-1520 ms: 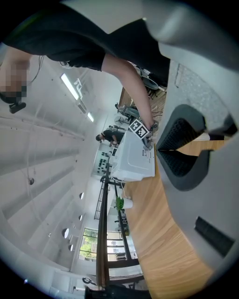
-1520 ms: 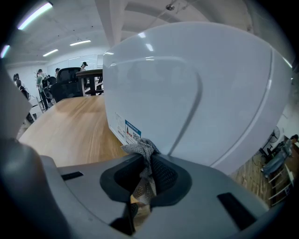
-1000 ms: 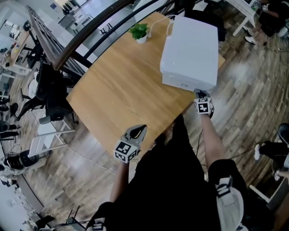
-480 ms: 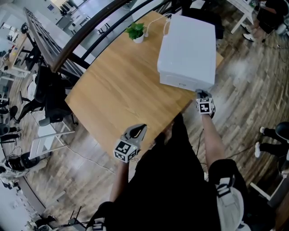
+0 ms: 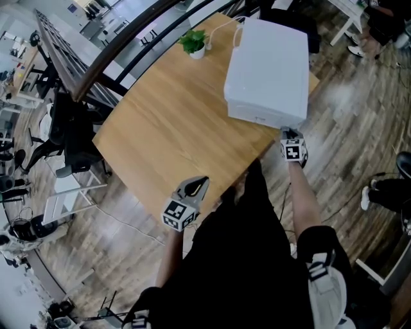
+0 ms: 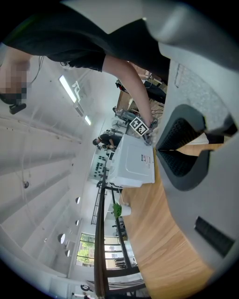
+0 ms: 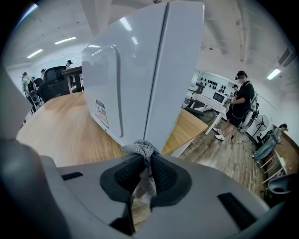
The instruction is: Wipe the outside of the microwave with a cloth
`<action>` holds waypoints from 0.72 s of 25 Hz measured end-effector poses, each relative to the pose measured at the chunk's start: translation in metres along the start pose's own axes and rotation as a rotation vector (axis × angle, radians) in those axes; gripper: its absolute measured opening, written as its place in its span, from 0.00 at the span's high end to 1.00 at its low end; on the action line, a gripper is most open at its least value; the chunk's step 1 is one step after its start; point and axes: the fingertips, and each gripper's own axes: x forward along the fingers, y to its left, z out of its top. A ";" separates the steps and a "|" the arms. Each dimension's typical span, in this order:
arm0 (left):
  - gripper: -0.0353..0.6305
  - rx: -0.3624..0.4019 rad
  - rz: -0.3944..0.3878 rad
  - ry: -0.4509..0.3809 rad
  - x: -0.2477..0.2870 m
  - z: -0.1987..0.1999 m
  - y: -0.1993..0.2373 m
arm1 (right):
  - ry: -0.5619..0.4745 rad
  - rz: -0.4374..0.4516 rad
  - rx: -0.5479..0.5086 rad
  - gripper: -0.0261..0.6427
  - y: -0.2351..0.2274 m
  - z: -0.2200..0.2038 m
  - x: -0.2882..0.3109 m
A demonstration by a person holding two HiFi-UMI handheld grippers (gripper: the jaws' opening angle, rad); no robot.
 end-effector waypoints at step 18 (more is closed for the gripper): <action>0.94 0.002 0.024 0.011 0.004 -0.002 -0.008 | 0.015 0.012 0.032 0.89 -0.002 -0.017 0.013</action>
